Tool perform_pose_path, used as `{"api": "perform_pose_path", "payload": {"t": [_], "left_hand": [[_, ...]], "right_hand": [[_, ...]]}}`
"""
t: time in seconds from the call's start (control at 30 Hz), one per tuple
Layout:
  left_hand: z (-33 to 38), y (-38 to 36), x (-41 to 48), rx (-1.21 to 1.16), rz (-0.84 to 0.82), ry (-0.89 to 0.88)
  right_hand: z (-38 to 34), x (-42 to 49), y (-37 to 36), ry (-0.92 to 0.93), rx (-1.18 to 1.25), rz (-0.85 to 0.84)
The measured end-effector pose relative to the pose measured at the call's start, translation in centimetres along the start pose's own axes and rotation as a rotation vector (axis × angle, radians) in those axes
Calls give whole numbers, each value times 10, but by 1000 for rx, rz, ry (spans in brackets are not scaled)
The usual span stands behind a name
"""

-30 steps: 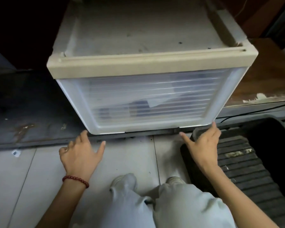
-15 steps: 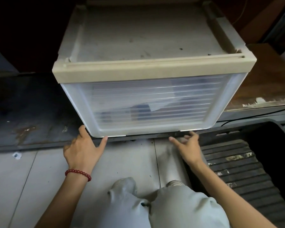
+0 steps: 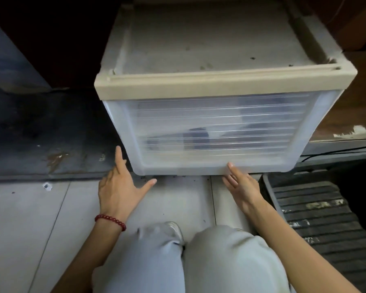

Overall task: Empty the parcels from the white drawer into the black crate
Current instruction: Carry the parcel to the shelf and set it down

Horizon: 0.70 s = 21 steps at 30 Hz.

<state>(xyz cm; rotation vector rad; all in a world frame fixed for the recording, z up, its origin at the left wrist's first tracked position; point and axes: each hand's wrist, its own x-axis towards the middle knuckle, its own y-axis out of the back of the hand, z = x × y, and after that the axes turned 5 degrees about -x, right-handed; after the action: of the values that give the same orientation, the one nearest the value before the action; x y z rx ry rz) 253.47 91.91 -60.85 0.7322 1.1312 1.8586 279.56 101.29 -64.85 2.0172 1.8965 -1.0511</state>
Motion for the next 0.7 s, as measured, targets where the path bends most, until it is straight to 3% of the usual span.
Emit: {"api": "perform_pose_path", "payload": {"t": [0.17,0.27,0.43,0.6,0.7], "left_hand": [[2,19,-22,-110,-54,-93],[5,38,-45,-208,-87,-133],[9,78,-74,-315,-97,-156],[13,103,-89,-286,-79,-144],[16,116,-96,-250,-31,-179]], "right_hand": [[2,-43,31,26,-53,-40],[-4,-80,55,143,-137,-102],[-24,-124,96,441,-277,115],[-46,-154,106,621,-455,142],[-58,-167,107,742,-638,251]]}}
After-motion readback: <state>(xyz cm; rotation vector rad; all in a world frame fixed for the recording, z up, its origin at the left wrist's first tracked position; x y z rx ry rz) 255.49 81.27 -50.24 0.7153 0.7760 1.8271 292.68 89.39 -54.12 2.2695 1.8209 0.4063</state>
